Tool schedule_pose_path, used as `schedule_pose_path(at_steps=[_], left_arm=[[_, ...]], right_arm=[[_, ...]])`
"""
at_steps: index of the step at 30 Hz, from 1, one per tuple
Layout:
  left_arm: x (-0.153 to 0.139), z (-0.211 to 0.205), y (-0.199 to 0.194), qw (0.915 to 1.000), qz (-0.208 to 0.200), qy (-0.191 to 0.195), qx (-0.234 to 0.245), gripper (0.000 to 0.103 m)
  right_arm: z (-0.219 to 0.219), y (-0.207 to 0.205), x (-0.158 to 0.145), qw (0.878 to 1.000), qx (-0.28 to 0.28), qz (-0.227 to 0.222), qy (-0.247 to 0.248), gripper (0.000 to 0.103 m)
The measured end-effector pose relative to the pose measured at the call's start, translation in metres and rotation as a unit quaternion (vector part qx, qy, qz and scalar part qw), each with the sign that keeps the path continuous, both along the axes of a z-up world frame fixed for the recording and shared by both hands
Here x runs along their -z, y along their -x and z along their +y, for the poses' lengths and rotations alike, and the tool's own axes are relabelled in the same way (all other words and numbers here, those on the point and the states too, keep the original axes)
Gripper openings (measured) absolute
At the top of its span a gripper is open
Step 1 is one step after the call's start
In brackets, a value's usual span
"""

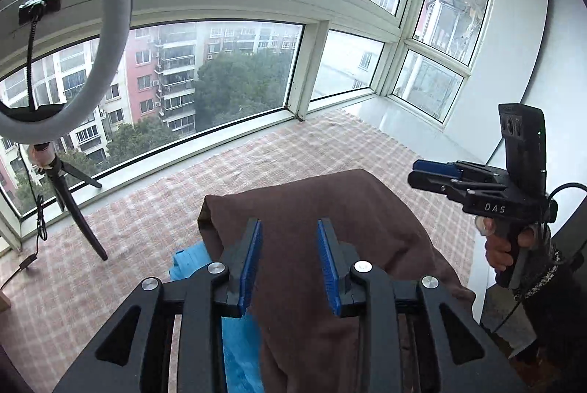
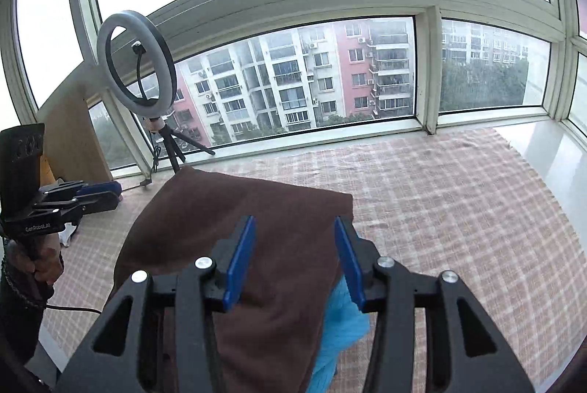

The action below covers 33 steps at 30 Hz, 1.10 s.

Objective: Fold clothes
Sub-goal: 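Carry the folded top with both grippers onto the blue clothes stack, then open both grippers and release the top on the stack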

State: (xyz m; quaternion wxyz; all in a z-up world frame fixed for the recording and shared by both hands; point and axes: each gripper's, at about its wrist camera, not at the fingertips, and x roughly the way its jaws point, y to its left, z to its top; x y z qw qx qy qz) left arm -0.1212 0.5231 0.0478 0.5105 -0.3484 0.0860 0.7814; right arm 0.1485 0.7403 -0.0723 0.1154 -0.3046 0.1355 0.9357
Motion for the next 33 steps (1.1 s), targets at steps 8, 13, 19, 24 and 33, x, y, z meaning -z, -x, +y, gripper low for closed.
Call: schedule_pose_path(at_steps=[8,13,19,24,33], left_arm=[[0.066,0.036,0.044,0.9954,-0.037,0.085,-0.023,0.03],[0.016,-0.003,-0.01,0.998,0.005,0.062,0.012,0.026],[0.031,-0.055,-0.108,0.9932,0.0,0.075,0.089,0.032],[0.076,-0.048,-0.122,0.9884,-0.02,0.131,0.075,0.029],[0.006,-0.144,-0.154,0.9964,0.016,0.078,0.029,0.071]], right_arm=[[0.016,0.08,0.08,0.995,0.001,-0.104,0.002,0.044],[-0.009,0.024,0.03,0.996,0.013,-0.072,-0.041,0.044],[-0.086,-0.073,0.028,0.991,0.028,-0.091,-0.092,0.044],[-0.111,-0.084,0.071,0.99,0.032,-0.128,-0.059,0.044],[-0.153,-0.158,0.021,0.989,0.13,-0.064,-0.003,0.062]])
